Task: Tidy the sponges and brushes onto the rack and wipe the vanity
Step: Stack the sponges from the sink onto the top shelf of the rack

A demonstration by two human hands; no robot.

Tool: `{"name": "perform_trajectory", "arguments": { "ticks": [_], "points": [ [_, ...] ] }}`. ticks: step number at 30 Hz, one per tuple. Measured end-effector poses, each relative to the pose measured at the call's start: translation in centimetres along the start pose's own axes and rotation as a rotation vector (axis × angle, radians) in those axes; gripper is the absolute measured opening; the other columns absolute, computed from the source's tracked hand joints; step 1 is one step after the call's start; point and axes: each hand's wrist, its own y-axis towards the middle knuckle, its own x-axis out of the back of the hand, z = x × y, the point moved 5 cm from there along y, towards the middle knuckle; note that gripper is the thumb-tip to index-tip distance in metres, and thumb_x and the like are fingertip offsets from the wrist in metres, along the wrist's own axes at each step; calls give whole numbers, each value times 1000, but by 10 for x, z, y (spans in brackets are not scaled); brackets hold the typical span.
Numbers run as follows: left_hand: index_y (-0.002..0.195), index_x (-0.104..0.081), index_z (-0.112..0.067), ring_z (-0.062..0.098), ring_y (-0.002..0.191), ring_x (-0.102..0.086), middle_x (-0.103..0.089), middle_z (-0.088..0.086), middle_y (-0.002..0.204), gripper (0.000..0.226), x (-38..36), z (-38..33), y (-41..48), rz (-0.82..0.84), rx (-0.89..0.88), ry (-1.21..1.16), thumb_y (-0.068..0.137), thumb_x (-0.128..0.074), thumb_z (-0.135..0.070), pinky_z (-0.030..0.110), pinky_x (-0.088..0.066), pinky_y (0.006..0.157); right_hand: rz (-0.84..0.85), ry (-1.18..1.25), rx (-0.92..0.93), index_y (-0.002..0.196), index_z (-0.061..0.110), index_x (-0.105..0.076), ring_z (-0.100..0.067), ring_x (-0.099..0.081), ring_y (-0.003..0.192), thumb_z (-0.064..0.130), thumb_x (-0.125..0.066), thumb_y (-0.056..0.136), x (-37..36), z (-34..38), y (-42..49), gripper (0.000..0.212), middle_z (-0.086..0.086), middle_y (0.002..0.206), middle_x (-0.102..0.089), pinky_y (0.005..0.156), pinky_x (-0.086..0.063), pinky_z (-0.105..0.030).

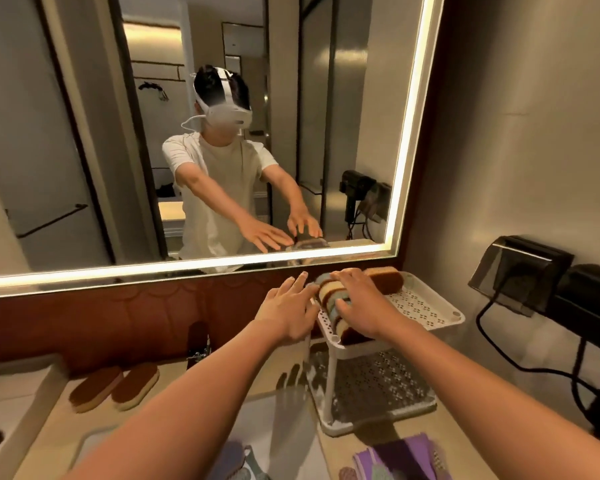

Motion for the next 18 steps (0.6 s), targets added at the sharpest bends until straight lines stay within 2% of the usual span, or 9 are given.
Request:
{"name": "perform_trajectory", "arguments": {
  "ticks": [8,18],
  "points": [
    [160,-24,-28,23,157,-10,-3,1,171,58,11,101,-85,-54,116,82,105,-37,-42,45,-19,124,29,-12,223,155,22,-36,-18,-35,145,26,-56,101,-68,100,-3,58,0,155,-37,119,-30,-33],
    [160,-22,-31,18,156,-12,-13,-5,170,55,-23,214,-179,44,294,153,106,-32,-38,42,-13,124,239,77,342,154,19,-39,-21,-41,137,24,-54,100,-192,200,5,56,-2,152,-39,115,-39,-35]
  ]
}}
